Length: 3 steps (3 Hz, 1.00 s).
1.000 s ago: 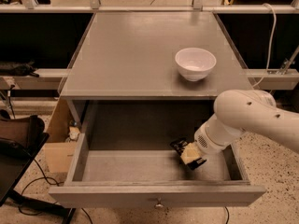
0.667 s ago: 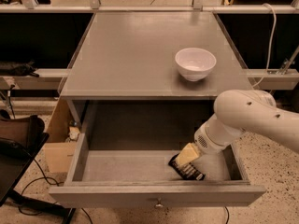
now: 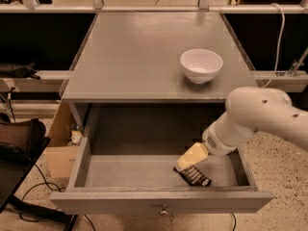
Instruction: Place rxbar chocolate into top drawer
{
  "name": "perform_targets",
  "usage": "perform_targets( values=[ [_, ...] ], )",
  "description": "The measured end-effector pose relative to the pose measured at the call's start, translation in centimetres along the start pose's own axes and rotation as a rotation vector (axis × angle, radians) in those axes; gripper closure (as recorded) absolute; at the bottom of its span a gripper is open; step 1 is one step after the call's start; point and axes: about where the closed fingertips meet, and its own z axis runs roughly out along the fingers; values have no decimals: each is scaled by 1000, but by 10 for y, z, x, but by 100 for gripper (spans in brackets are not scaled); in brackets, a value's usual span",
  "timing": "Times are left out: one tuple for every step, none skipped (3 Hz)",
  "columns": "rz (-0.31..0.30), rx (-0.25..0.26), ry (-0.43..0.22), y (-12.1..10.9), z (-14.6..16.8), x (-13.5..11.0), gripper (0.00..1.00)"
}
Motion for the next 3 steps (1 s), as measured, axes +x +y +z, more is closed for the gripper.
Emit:
perform_targets(
  values=[
    [-51,-22,-35,7,-45,-3,0],
    [-130,6,-48,23,-118,3,0],
    [-215,66,-54,41,-167,7,0]
  ],
)
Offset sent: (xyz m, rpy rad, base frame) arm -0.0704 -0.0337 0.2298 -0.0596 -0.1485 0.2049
